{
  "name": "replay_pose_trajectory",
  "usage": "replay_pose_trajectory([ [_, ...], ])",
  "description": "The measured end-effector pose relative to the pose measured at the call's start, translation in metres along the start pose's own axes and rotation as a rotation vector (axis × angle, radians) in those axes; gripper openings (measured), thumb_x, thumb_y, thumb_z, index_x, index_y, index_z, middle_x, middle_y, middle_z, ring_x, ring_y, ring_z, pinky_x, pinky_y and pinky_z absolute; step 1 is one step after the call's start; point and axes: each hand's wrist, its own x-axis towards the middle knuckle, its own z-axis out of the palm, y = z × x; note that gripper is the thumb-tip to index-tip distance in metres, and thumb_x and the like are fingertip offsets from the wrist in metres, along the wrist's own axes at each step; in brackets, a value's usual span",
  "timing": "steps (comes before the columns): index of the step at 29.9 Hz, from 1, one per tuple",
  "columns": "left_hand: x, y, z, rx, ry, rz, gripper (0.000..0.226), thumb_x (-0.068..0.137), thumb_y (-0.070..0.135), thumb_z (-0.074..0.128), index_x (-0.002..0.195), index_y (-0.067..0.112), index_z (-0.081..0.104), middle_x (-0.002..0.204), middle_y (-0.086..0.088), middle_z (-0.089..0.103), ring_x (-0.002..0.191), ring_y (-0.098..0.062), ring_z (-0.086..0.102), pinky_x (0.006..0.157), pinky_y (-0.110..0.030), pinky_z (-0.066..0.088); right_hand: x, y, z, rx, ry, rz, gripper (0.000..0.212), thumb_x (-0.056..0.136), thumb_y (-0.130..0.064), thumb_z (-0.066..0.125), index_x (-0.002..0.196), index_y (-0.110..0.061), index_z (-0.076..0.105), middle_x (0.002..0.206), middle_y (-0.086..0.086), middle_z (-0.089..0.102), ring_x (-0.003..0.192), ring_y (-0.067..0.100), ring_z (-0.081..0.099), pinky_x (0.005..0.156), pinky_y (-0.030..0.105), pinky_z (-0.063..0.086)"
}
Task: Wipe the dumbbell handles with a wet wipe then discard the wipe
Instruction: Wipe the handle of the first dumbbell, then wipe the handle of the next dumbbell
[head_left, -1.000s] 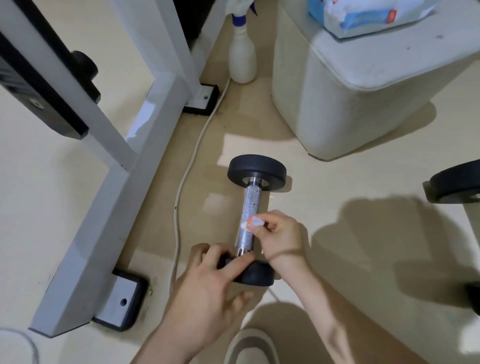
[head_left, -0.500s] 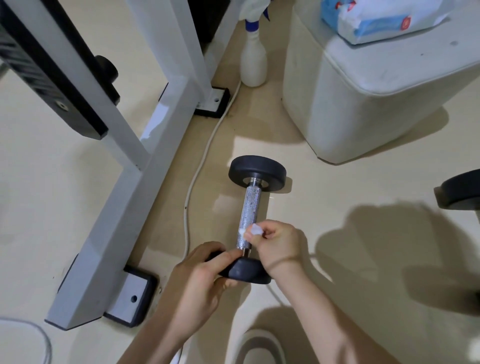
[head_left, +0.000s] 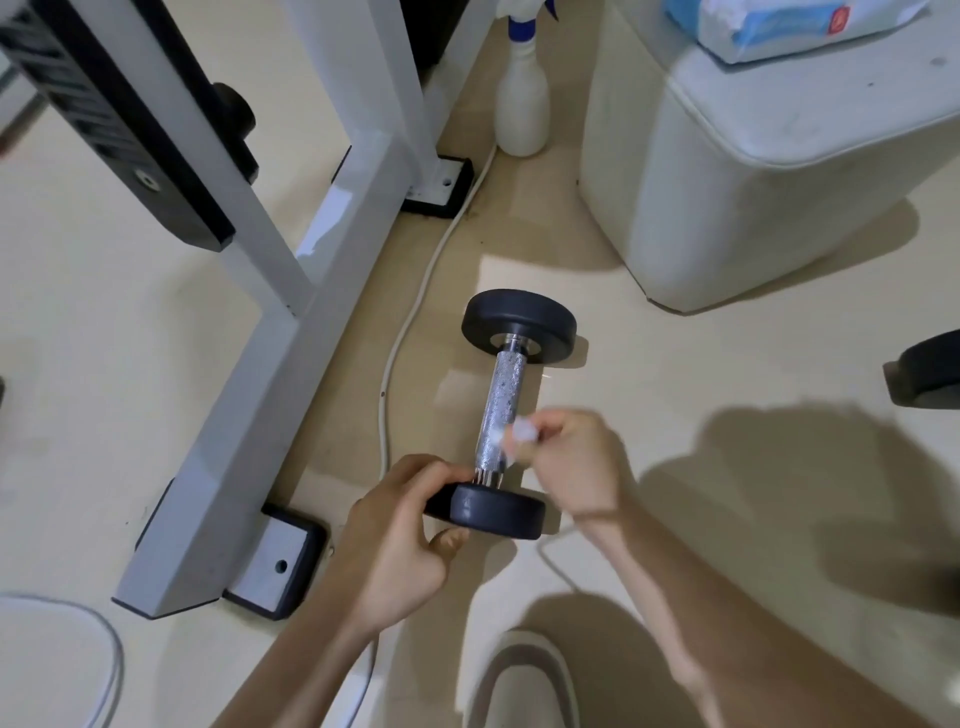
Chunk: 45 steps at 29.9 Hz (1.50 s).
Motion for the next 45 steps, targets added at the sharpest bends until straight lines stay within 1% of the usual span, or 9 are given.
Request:
replay_pose_trajectory([
  [4,0.000,0.005,-0.001,-0.018,-0.018,0.018,0.041,0.071,0.030,0.071,0.109,0.039,0.059,0.105,0.021,0.055,0.096,0.003,0.055,0.083,-0.017,0.045,0.020,-0.020,-0.003,-0.074,0.109,-0.062,0.026,0.081,-0.022,0.072,0.072,0.002,0.064,0.068,0.017,0.059,0.052,0.009,0.034,0.045,0.006,0.031],
  [10,0.001,0.012,0.003,-0.005,0.000,0.012,0.035,0.075,0.040,0.072,0.108,0.038,0.063,0.102,0.023,0.056,0.089,0.010,0.056,0.080,-0.010,0.043,-0.012,-0.013,-0.008,-0.298,-0.243,-0.046,0.017,0.080,-0.026,0.071,0.074,-0.011,0.072,0.059,0.001,0.058,0.046,0.006,0.044,0.046,0.007,0.034],
  [14,0.000,0.022,0.010,0.099,-0.012,0.038,0.036,0.078,0.042,0.072,0.112,0.042,0.060,0.106,0.025,0.053,0.088,0.014,0.052,0.072,-0.001,0.035,0.014,-0.020,-0.015,-0.356,0.050,-0.137,0.029,0.084,-0.027,0.064,0.068,-0.003,0.063,0.062,0.015,0.057,0.055,0.016,0.037,0.048,0.010,0.033],
  [18,0.001,0.036,0.015,0.178,0.022,0.020,0.043,0.070,0.047,0.075,0.110,0.042,0.060,0.104,0.021,0.061,0.084,-0.004,0.062,0.068,-0.019,0.045,-0.017,-0.011,-0.018,-0.455,-0.247,-0.091,0.016,0.082,-0.015,0.060,0.070,-0.008,0.067,0.061,-0.001,0.055,0.045,0.006,0.042,0.046,0.006,0.032],
  [24,0.027,0.053,-0.006,0.371,-0.265,0.013,0.038,0.081,0.051,0.060,0.118,0.041,0.055,0.111,0.015,0.061,0.102,-0.010,0.059,0.082,-0.027,0.046,0.001,-0.045,-0.078,0.343,-0.366,0.197,0.022,0.091,-0.011,0.059,0.077,-0.013,0.076,0.067,0.003,0.060,0.058,0.008,0.051,0.055,0.015,0.043],
  [26,0.046,0.071,-0.030,0.104,-0.341,-0.027,0.039,0.080,0.055,0.059,0.115,0.038,0.056,0.110,0.011,0.064,0.100,-0.008,0.062,0.088,-0.029,0.049,-0.001,-0.072,-0.110,0.444,-0.372,0.127,0.021,0.092,-0.007,0.056,0.084,-0.013,0.075,0.074,0.006,0.064,0.063,0.009,0.056,0.056,0.018,0.047],
  [30,0.085,0.156,-0.086,-0.516,-0.238,0.050,0.050,0.072,0.039,0.073,0.116,0.026,0.054,0.102,-0.005,0.068,0.088,-0.011,0.066,0.078,-0.025,0.052,-0.018,-0.126,-0.169,0.396,-0.325,0.005,0.007,0.088,-0.004,0.062,0.087,-0.010,0.066,0.075,0.012,0.066,0.060,0.011,0.062,0.055,0.017,0.050],
  [37,0.108,0.293,-0.110,-0.583,-0.339,0.215,0.038,0.066,0.024,0.084,0.094,0.011,0.062,0.076,-0.014,0.065,0.070,-0.024,0.058,0.075,-0.040,0.044,-0.058,-0.187,-0.267,0.295,-0.214,-0.212,0.009,0.084,-0.010,0.067,0.078,-0.015,0.061,0.059,-0.002,0.062,0.051,0.007,0.054,0.047,0.015,0.041],
  [45,0.112,0.391,-0.084,-0.311,-0.586,0.405,0.017,0.079,-0.002,0.072,0.091,0.010,0.070,0.065,-0.003,0.063,0.062,-0.013,0.058,0.063,-0.020,0.049,-0.118,-0.164,-0.377,0.159,-0.045,-0.248,0.017,0.080,0.005,0.066,0.086,-0.009,0.072,0.072,0.004,0.060,0.062,0.009,0.051,0.056,0.017,0.043],
])
